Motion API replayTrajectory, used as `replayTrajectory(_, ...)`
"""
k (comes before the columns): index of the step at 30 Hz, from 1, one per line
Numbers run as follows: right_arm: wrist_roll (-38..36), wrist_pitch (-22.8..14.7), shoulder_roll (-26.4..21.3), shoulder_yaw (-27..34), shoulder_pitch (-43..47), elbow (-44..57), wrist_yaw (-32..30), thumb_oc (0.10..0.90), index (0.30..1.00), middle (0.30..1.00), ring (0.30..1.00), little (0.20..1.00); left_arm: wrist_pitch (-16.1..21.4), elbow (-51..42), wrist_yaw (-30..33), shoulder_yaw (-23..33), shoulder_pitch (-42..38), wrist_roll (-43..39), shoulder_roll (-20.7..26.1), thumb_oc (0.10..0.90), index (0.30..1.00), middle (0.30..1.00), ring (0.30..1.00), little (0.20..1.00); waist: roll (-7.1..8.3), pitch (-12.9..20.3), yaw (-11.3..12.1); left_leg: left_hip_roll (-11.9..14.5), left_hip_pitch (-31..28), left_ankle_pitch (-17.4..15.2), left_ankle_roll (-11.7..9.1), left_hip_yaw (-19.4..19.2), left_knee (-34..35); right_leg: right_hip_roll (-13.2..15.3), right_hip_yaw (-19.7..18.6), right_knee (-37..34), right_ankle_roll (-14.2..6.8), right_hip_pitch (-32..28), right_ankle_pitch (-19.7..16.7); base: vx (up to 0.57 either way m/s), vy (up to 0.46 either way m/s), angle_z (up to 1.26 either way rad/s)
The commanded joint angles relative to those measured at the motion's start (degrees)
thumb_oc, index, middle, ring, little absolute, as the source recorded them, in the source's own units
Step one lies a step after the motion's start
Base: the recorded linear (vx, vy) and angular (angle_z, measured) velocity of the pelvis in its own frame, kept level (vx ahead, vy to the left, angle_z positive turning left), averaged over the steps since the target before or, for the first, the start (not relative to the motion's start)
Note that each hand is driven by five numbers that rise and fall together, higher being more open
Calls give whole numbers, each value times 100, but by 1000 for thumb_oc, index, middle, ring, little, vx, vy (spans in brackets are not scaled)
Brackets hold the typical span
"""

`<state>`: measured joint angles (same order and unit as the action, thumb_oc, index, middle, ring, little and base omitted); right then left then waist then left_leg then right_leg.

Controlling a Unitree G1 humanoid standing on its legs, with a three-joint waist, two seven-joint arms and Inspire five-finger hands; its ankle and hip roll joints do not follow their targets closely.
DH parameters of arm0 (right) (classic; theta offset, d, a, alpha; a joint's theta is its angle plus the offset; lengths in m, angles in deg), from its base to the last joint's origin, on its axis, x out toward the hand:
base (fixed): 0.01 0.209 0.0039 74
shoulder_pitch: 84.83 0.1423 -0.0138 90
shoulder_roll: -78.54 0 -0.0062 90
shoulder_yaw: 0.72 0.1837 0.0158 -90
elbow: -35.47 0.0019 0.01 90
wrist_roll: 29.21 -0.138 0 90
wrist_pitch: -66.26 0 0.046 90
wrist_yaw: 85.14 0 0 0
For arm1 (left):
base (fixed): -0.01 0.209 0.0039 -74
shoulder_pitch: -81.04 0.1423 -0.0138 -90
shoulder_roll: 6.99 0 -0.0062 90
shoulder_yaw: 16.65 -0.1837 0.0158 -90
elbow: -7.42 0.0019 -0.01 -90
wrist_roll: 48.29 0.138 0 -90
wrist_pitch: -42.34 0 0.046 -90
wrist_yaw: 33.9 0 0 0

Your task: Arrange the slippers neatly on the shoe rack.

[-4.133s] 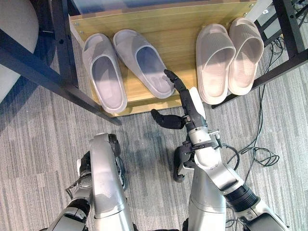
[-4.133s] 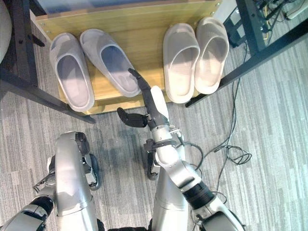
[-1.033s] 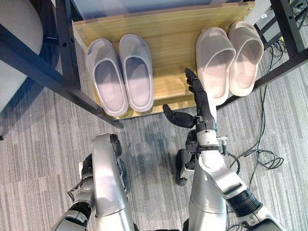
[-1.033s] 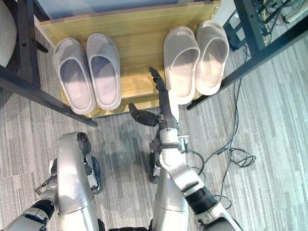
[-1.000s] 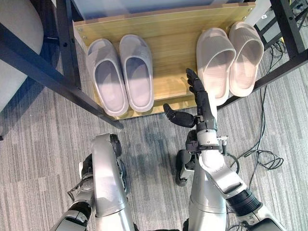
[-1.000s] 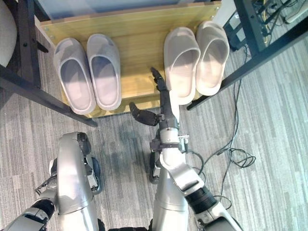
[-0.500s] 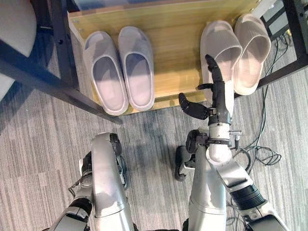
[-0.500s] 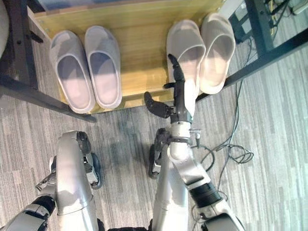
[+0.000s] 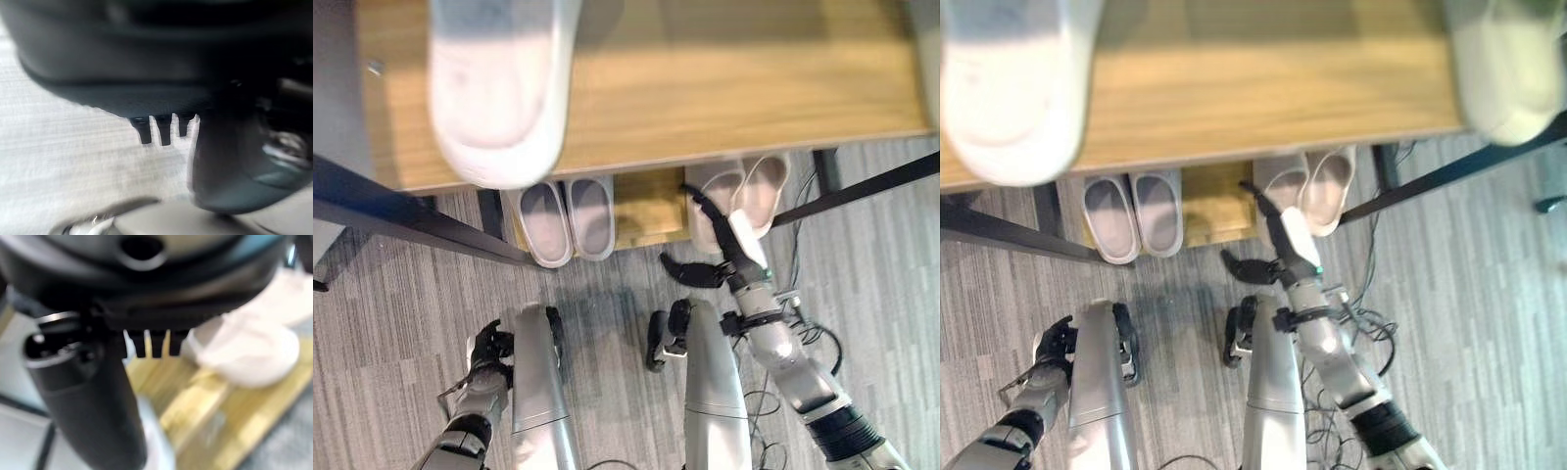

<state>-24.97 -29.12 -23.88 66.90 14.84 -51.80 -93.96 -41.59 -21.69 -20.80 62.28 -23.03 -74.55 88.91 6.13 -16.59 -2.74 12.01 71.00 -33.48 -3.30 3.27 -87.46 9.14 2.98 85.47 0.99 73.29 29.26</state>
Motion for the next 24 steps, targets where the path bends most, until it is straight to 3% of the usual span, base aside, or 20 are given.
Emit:
replayTrajectory(1,-621,-564,-104,-217,-144,470,429,800,900,900,900,900,473,-157,-654,-569,75,244,-1061,800,900,900,900,900,-227,628,-172,102,-713,713,110,-9,1492,84,-78,-1239,-187,-832,-76,13,39,-5)
replayTrajectory(7,-422,-431,-134,-199,-653,28,621,800,900,900,900,900,460,-196,-839,-638,392,484,-1022,800,900,900,900,900,-178,661,-190,58,-1901,961,48,-270,2555,88,25,-2400,-368,-1982,-413,22,41,-2)
replayTrajectory(8,-201,-365,-101,-130,-832,-214,555,800,900,900,900,900,431,-283,-869,-679,484,601,-1031,800,900,900,900,900,-154,702,-215,-29,-2422,1258,80,-408,3138,60,88,-2975,-404,-2459,-756,-1,62,6)
replayTrajectory(14,208,-272,43,133,-1266,-801,483,800,900,900,900,900,415,-434,-984,-903,776,1110,-1005,800,900,900,900,900,-164,809,-246,-216,-4064,1616,68,-726,4514,77,92,-4484,-611,-4089,-1401,99,68,-4)
replayTrajectory(15,211,-237,70,173,-1314,-957,461,800,900,900,900,900,415,-417,-999,-942,806,1209,-1002,800,900,900,900,900,-175,818,-241,-241,-4303,1799,16,-794,4731,90,97,-4749,-632,-4357,-1514,79,38,-8)
replayTrajectory(16,212,-238,72,174,-1313,-959,460,800,900,900,900,900,415,-417,-998,-942,804,1209,-1001,800,900,900,900,900,-170,819,-246,-251,-4320,1843,18,-796,4786,94,101,-4798,-629,-4374,-1551,82,31,-7)
replayTrajectory(17,252,-221,131,172,-1319,-1127,426,800,900,900,900,900,397,-368,-1027,-981,805,1357,-1038,800,900,900,900,900,-181,837,-246,-288,-4612,1865,2,-881,5056,82,85,-5081,-682,-4648,-1675,129,56,-11)
replayTrajectory(18,247,-247,274,162,-1331,-1358,396,800,900,900,900,900,374,4,-1004,-945,670,1750,-1066,800,900,900,900,900,-189,876,-269,-395,-5223,2064,-39,-1099,5755,73,76,-5755,-784,-5176,-2010,130,56,-11)
replayTrajectory(19,247,-245,274,165,-1334,-1354,398,800,900,900,900,900,373,4,-1004,-946,669,1751,-1065,800,900,900,900,900,-182,878,-269,-407,-5243,2107,-36,-1104,5809,78,76,-5799,-784,-5191,-2045,132,62,-14)
replayTrajectory(20,225,-204,329,117,-1278,-1563,389,800,900,900,900,900,275,190,-1053,-921,636,1821,-1094,800,900,900,900,900,-223,952,-283,-450,-5419,2176,-39,-1192,6085,47,39,-6048,-845,-5307,-2185,92,62,-24)
replayTrajectory(21,269,-252,448,15,-1204,-1726,370,800,900,900,900,900,332,256,-995,-840,594,1872,-1117,800,900,900,900,900,-311,988,-260,-542,-5991,2563,-82,-1402,6856,53,100,-6410,-1030,-5578,-2684,102,72,-30)
replayTrajectory(23,242,-188,564,-60,-1125,-1875,347,800,900,900,900,900,395,140,-887,-882,589,1920,-1107,800,900,900,900,900,-437,933,-234,-556,-6313,2895,-73,-1387,7384,24,179,-6351,-1087,-5780,-2708,9,27,-39)
replayTrajectory(24,243,-189,565,-62,-1123,-1878,346,800,900,900,900,900,395,139,-885,-880,589,1921,-1108,800,900,900,900,900,-431,917,-239,-563,-6343,2908,-75,-1385,7409,29,182,-6350,-1086,-5799,-2703,-113,-41,-24)
